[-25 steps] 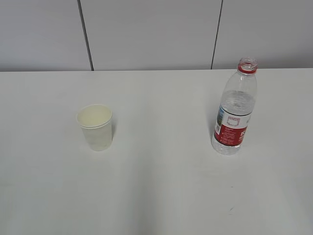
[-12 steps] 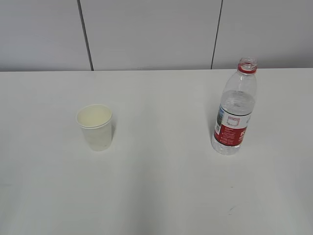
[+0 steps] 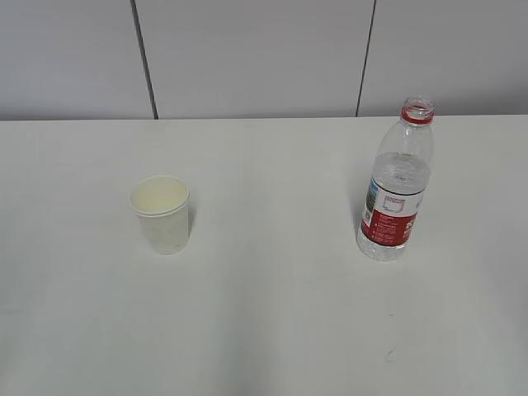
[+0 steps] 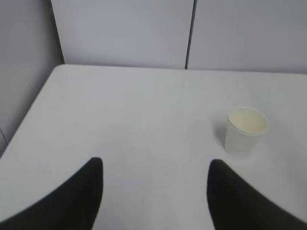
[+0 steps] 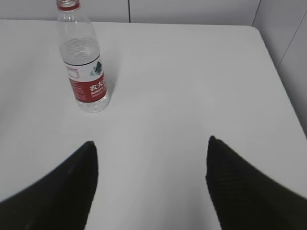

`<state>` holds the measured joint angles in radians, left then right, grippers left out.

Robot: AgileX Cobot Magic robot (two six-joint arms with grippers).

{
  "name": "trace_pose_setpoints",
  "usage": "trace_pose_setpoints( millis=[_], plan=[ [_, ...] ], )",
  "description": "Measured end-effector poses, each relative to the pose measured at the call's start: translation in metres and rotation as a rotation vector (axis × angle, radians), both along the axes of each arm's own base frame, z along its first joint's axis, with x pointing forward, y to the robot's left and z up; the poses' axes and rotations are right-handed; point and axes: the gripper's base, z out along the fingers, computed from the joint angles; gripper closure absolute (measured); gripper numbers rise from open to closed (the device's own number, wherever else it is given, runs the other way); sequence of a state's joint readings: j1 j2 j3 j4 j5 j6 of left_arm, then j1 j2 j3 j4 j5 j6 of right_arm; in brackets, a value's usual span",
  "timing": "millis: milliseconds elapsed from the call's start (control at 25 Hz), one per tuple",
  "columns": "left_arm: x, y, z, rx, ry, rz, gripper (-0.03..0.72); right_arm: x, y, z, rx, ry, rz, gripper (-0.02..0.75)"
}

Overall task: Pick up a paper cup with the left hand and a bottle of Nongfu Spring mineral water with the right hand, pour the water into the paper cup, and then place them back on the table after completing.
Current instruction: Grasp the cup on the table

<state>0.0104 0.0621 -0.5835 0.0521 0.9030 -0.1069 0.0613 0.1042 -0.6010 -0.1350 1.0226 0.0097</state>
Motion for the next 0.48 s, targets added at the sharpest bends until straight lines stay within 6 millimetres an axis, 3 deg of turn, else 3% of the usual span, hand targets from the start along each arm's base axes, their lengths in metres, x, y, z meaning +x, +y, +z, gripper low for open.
trace_pose_setpoints(
  millis=[240,480],
  plan=[
    [0.061,0.0,0.017,0.018,-0.022,-0.012,0.26,0.057,0.002,0.026,-0.057,-0.027,0.003,0.217],
    [0.125,-0.001,0.026,0.028,-0.141,-0.033,0.26,0.114,0.009,0.033,0.022,-0.108,0.021,0.217]
  ],
)
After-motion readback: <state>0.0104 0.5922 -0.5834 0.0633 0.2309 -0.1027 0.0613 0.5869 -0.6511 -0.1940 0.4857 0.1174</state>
